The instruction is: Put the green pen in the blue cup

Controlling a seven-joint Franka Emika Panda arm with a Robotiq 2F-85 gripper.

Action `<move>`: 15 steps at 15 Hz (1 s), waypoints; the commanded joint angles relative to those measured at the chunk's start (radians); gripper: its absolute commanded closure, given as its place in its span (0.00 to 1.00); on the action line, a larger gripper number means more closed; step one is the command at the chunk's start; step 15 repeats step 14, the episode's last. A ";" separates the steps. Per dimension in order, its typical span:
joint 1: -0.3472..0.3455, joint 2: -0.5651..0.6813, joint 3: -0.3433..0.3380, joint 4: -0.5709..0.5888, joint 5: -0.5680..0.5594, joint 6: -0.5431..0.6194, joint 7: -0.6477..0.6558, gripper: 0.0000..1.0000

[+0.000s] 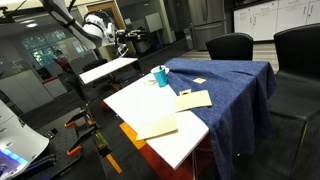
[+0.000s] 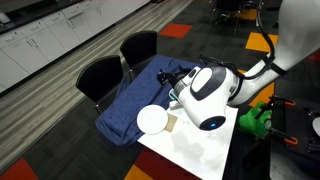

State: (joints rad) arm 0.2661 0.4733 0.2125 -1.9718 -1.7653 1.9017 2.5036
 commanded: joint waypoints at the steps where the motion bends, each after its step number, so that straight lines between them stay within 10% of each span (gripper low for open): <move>1: -0.024 -0.087 0.019 -0.054 0.029 0.035 -0.038 0.00; 15: -0.013 -0.084 0.013 -0.035 0.038 0.019 -0.032 0.00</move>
